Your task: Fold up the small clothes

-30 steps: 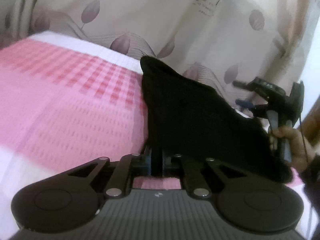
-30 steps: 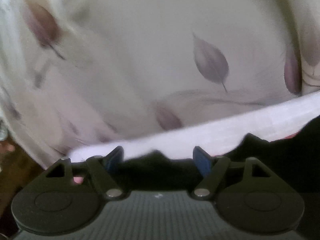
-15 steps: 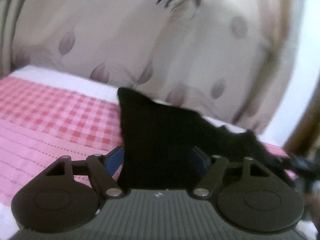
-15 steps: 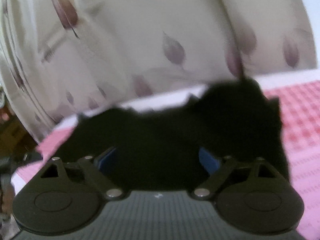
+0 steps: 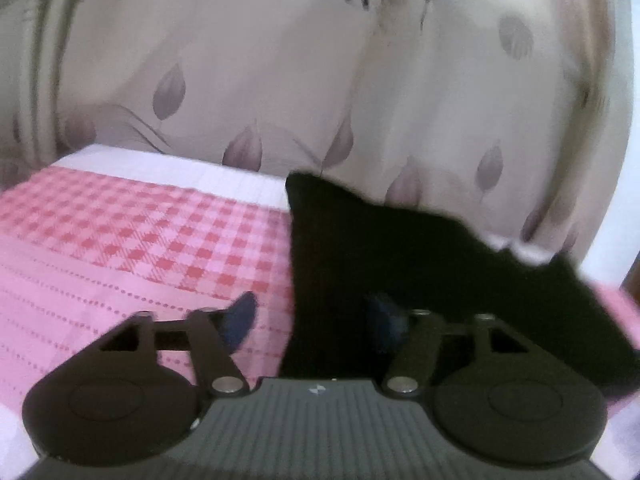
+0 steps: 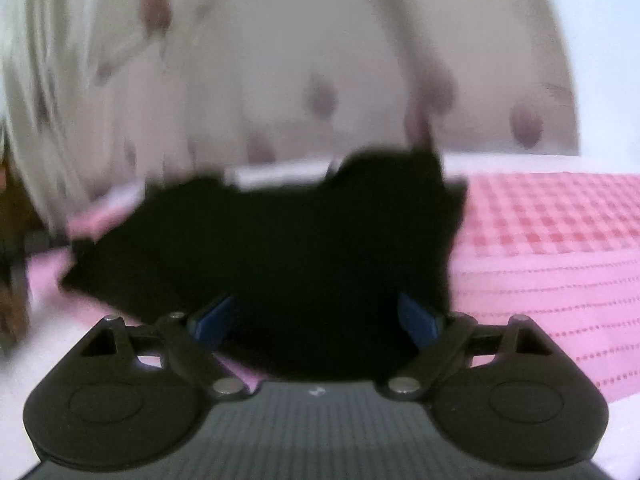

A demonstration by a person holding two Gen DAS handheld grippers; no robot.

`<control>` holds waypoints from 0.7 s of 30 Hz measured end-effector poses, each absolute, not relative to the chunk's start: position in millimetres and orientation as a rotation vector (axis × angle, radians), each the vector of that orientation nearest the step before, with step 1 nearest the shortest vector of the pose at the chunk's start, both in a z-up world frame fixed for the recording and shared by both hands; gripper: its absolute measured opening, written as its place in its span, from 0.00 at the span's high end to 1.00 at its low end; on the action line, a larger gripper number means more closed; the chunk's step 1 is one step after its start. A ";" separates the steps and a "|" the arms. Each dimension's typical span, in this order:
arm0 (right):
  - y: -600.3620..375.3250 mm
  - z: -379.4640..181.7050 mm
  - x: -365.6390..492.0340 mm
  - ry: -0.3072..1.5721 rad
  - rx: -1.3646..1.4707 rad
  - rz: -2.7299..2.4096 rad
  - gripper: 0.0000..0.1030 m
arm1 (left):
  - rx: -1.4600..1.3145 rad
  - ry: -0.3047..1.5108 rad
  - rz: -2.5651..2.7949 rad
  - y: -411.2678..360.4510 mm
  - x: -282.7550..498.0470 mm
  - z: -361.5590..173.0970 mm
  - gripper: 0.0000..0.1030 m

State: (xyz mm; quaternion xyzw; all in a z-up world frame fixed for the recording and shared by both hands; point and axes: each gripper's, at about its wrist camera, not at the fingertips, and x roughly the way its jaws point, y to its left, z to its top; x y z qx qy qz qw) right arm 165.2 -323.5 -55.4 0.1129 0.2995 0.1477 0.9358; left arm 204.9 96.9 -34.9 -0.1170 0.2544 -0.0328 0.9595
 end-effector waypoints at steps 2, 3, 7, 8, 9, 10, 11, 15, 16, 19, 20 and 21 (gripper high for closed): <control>-334.8 -40.4 171.6 0.526 0.305 0.300 0.13 | -0.282 0.445 -0.101 93.0 194.6 -29.9 0.20; -336.4 -35.1 178.6 0.504 0.316 0.303 0.13 | -0.296 0.414 -0.124 90.3 190.8 -28.6 0.16; -325.0 -26.2 232.5 0.528 0.260 0.365 0.13 | -0.297 0.410 -0.176 73.9 195.8 -35.8 0.16; -319.0 -27.1 249.4 0.553 0.232 0.388 0.14 | -0.307 0.425 -0.180 72.7 197.7 -41.8 0.15; -313.7 -29.8 268.4 0.587 0.204 0.396 0.14 | -0.330 0.457 -0.188 74.0 202.9 -44.6 0.16; -311.5 -33.9 287.7 0.616 0.179 0.383 0.14 | -0.359 0.469 -0.182 77.6 206.3 -47.4 0.16; -313.6 -40.1 303.7 0.638 0.164 0.352 0.14 | -0.394 0.480 -0.163 82.6 210.2 -50.7 0.16; -370.3 -80.1 356.1 0.802 0.392 0.043 0.14 | -0.544 0.536 -0.095 103.6 222.3 -63.8 0.17; -383.9 -77.6 346.6 0.736 0.495 0.047 0.14 | -0.566 0.527 -0.083 108.1 219.8 -65.0 0.17; -408.8 -64.4 293.3 0.562 0.663 0.003 0.13 | -0.587 0.508 -0.083 113.8 216.0 -65.2 0.16; -410.9 -60.8 269.9 0.535 0.658 0.006 0.13 | -0.587 0.505 -0.088 113.4 216.0 -64.6 0.16; -408.6 -58.3 253.5 0.544 0.627 0.008 0.13 | -0.584 0.504 -0.092 112.7 216.0 -63.8 0.15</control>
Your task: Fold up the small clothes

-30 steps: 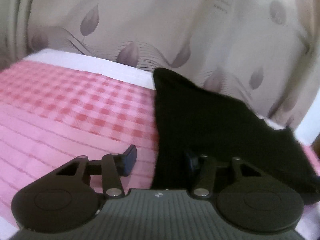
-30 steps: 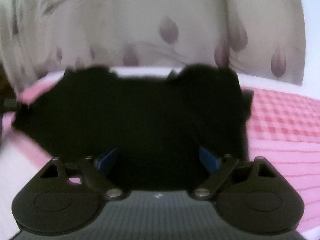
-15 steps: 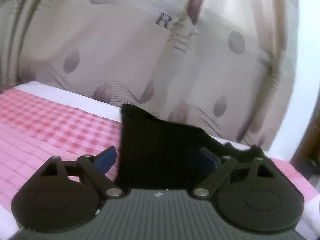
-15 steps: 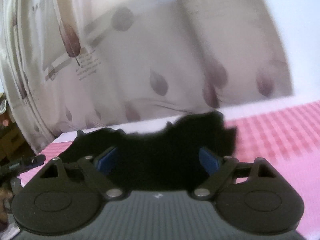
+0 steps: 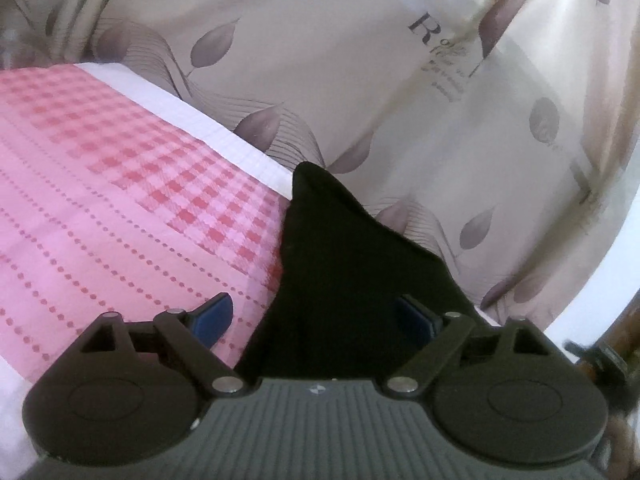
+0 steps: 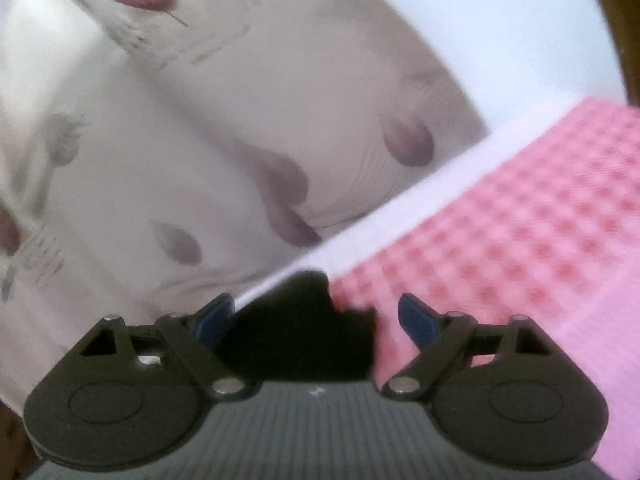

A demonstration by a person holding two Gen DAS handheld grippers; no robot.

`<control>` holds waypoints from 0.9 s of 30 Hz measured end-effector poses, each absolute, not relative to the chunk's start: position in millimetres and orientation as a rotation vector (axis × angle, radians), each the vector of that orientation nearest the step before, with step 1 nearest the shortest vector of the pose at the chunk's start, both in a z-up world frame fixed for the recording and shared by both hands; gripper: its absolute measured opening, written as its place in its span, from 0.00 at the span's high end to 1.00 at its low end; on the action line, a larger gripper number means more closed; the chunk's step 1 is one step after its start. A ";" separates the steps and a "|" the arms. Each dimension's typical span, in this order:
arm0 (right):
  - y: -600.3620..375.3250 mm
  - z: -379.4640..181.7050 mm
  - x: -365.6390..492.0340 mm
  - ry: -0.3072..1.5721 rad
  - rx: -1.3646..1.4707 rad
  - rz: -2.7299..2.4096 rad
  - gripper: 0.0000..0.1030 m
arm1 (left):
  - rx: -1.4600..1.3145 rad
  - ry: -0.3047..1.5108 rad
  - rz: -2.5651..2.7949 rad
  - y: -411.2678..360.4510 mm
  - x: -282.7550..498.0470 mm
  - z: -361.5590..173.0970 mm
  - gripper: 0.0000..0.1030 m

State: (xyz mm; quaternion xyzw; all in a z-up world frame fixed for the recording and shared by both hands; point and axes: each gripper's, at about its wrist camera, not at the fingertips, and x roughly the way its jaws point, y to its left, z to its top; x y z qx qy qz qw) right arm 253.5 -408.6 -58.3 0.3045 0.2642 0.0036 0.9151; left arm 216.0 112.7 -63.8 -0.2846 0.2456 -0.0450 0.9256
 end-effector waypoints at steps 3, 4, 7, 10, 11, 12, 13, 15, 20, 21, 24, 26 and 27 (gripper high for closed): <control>-383.0 -55.2 206.7 0.589 0.419 0.027 0.13 | -0.557 0.504 -0.100 108.9 215.2 -61.0 0.08; -370.5 -55.4 194.5 0.598 0.336 0.018 0.13 | -0.543 0.502 -0.098 107.4 213.4 -59.3 0.05; -338.2 -61.7 176.2 0.630 0.170 0.024 0.12 | -0.500 0.494 -0.092 102.1 210.8 -56.8 0.01; -324.7 -75.6 180.9 0.684 0.071 -0.038 0.12 | -0.439 0.505 -0.070 93.7 211.7 -54.4 0.01; -323.2 -78.7 184.8 0.707 0.073 -0.037 0.11 | -0.417 0.509 -0.065 90.8 212.3 -53.6 0.01; -323.2 -79.7 185.6 0.713 0.090 -0.035 0.03 | -0.395 0.515 -0.057 87.9 213.0 -53.0 0.01; -324.2 -81.7 188.5 0.735 0.101 -0.038 0.00 | -0.376 0.521 -0.047 85.5 213.2 -52.6 0.01; -325.0 -82.5 187.3 0.742 0.107 -0.043 0.00 | -0.342 0.532 -0.027 80.9 214.4 -51.8 0.01; -322.4 -84.4 187.6 0.741 0.086 -0.061 0.00 | -0.295 0.557 0.004 75.9 217.2 -52.6 0.00; -322.4 -84.9 187.6 0.741 0.098 -0.070 0.00 | -0.290 0.561 0.005 75.6 217.8 -53.1 0.00; -318.9 -84.9 187.8 0.739 0.094 -0.093 0.00 | -0.279 0.571 0.012 74.9 219.8 -54.1 0.00; -319.5 -84.6 186.7 0.737 0.103 -0.097 0.00 | -0.275 0.572 0.013 74.6 220.0 -54.3 0.00; -320.9 -84.2 185.5 0.735 0.112 -0.095 0.00 | -0.274 0.573 0.014 74.8 220.2 -54.6 0.00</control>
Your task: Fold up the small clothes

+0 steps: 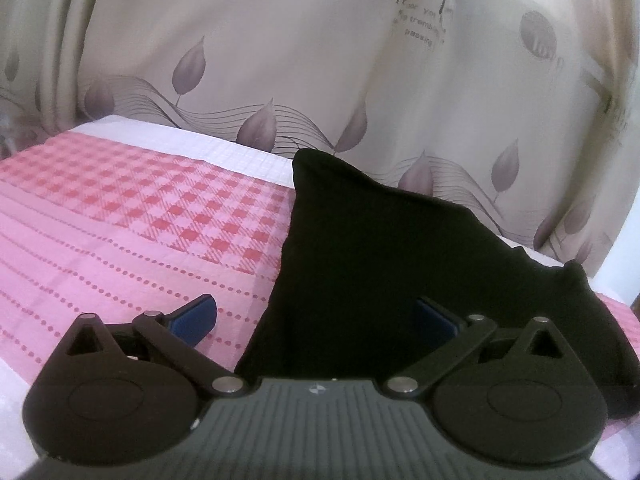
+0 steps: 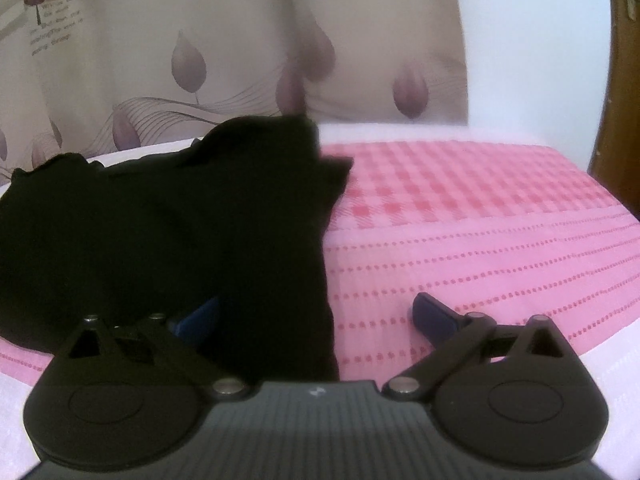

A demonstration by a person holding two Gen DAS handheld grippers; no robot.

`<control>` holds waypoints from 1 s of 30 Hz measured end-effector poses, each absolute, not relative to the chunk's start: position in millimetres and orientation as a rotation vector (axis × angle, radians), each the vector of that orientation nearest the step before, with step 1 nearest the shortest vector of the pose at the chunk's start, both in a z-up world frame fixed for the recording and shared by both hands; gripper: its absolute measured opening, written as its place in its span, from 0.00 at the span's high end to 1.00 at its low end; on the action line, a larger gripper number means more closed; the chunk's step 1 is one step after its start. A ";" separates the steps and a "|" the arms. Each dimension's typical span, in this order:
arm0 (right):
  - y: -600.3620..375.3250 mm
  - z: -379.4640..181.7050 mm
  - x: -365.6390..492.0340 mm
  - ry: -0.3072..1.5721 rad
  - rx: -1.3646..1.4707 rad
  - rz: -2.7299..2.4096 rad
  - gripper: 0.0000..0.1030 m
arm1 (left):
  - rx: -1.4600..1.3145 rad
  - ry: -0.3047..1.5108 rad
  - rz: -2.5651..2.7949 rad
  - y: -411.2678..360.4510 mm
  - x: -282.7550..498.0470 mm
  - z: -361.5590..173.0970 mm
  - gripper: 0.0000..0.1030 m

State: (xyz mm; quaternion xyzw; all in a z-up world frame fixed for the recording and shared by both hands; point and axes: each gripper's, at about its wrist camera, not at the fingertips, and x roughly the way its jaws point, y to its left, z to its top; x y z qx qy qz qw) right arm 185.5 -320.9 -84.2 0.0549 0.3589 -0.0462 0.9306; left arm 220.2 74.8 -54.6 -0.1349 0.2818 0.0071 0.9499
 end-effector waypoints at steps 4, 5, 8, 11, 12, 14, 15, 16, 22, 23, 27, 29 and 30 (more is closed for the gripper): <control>-324.3 -81.7 180.3 0.730 0.124 -0.075 0.00 | -0.274 0.576 0.014 74.8 220.6 -55.0 0.00; -325.0 -80.6 179.1 0.728 0.122 -0.064 0.00 | -0.272 0.577 0.015 74.6 220.6 -55.0 0.00; -325.4 -80.5 180.1 0.748 0.131 -0.060 0.00 | -0.267 0.581 0.016 74.3 221.1 -55.1 0.00; -320.2 -77.3 183.4 0.778 0.124 -0.088 0.00 | -0.263 0.584 0.016 74.7 221.8 -55.6 0.00; -317.6 -74.7 183.8 0.775 0.108 -0.107 0.00 | -0.262 0.585 0.016 74.6 221.9 -55.6 0.00; -308.0 -65.3 178.8 0.692 0.051 -0.154 0.00 | -0.259 0.587 0.014 74.7 222.3 -56.3 0.00; -304.4 -61.3 176.9 0.653 0.037 -0.162 0.00 | -0.258 0.588 0.014 74.9 222.3 -56.5 0.00; -302.0 -58.3 176.7 0.629 0.028 -0.168 0.00 | -0.256 0.590 0.013 75.0 222.7 -56.6 0.00; -309.9 -83.5 204.8 0.778 0.086 -0.129 0.00 | -0.244 0.599 0.012 74.5 223.3 -57.0 0.00; -314.9 -83.3 205.9 0.787 0.117 -0.123 0.00 | -0.242 0.599 0.012 74.5 223.4 -57.0 0.00; -311.4 -84.2 205.4 0.778 0.097 -0.129 0.00 | -0.225 0.606 0.014 72.8 224.6 -57.4 0.00; -311.8 -84.0 205.7 0.775 0.095 -0.134 0.00 | -0.219 0.607 0.015 72.5 225.1 -57.8 0.00; -311.1 -83.9 205.7 0.773 0.089 -0.136 0.00 | -0.217 0.608 0.016 72.6 225.3 -58.0 0.00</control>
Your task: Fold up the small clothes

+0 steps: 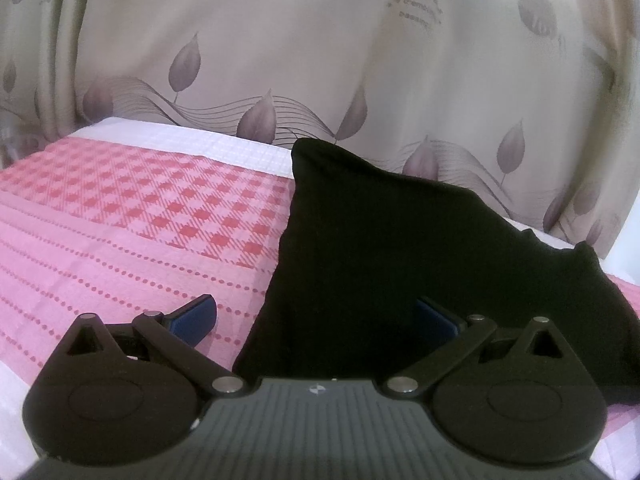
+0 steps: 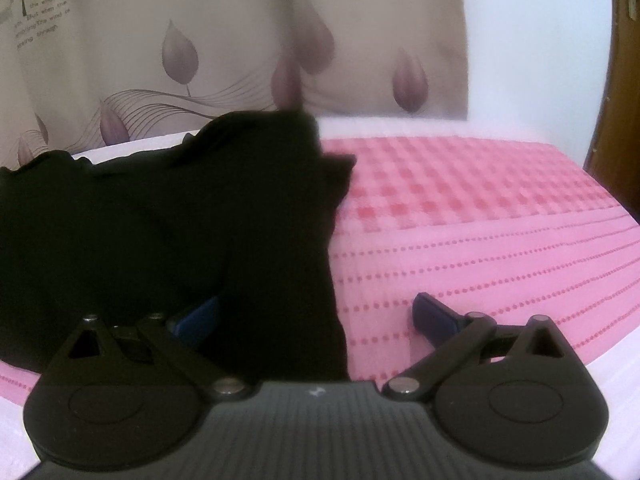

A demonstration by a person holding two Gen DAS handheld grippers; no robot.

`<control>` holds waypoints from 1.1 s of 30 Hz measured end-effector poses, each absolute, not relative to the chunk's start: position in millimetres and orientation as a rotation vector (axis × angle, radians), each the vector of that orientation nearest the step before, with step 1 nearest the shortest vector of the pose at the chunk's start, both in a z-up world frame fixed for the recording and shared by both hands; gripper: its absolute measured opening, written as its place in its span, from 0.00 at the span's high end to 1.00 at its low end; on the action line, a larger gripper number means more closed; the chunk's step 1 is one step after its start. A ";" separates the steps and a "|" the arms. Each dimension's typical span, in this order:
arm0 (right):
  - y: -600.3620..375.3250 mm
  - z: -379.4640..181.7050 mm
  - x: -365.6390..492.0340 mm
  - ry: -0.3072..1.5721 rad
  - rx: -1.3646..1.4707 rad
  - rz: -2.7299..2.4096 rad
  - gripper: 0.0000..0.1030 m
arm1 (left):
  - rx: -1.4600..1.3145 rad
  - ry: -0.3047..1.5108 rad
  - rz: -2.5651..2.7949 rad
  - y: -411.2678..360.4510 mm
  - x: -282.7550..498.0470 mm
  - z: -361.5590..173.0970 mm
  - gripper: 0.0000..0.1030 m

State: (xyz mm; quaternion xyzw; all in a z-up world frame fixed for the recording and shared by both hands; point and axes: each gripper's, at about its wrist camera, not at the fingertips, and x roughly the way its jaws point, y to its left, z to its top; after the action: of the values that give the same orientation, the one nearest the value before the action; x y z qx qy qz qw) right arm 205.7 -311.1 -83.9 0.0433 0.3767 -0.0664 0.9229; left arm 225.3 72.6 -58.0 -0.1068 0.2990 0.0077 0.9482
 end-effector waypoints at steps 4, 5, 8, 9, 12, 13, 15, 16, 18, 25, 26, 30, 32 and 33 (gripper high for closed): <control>-302.0 -85.8 202.2 0.756 0.036 -0.153 0.00 | -0.210 0.613 0.022 71.8 226.0 -58.3 0.00; -300.4 -85.1 201.7 0.752 0.024 -0.156 0.00 | -0.207 0.614 0.024 71.4 226.2 -58.2 0.00; -297.5 -84.3 200.7 0.742 -0.001 -0.164 0.00 | -0.197 0.619 0.031 69.7 226.8 -58.1 0.00; -296.3 -84.0 200.5 0.739 -0.010 -0.167 0.00 | -0.193 0.620 0.033 69.4 226.9 -58.1 0.00; -291.9 -83.2 199.7 0.728 -0.043 -0.176 0.00 | -0.188 0.625 0.039 68.7 227.9 -58.4 0.00; -291.3 -83.2 199.7 0.726 -0.047 -0.177 0.00 | -0.185 0.628 0.040 68.3 228.2 -58.5 0.00; -292.9 -83.3 200.0 0.728 -0.041 -0.175 0.00 | -0.177 0.632 0.044 67.7 228.8 -58.9 0.00; -294.4 -83.4 200.5 0.730 -0.033 -0.172 0.00 | -0.174 0.634 0.046 67.3 228.9 -59.0 0.00; -297.1 -83.8 201.1 0.735 -0.016 -0.167 0.00 | -0.165 0.637 0.049 66.2 229.2 -59.4 0.00; -297.1 -84.4 200.6 0.735 -0.009 -0.167 0.00 | -0.145 0.678 0.037 63.5 234.4 -62.1 0.00; -296.8 -84.6 200.1 0.735 -0.009 -0.167 0.00 | -0.136 0.679 0.025 62.1 234.4 -61.8 0.00; -296.8 -84.3 199.7 0.734 -0.008 -0.167 0.00 | -0.138 0.666 -0.160 66.3 232.7 -57.7 0.01; -296.6 -84.1 199.5 0.733 -0.010 -0.168 0.00 | -0.103 0.666 -0.204 72.3 235.9 -52.8 0.04; -296.3 -84.0 199.5 0.732 -0.011 -0.168 0.00 | -0.099 0.674 -0.221 78.5 240.0 -50.8 0.09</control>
State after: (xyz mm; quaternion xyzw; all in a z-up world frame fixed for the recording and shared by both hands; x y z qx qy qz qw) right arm 199.5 -296.3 -84.0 -0.0054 0.3574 -0.0819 0.9303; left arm 240.0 78.5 -50.8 -0.0487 0.3297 -0.1083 0.9366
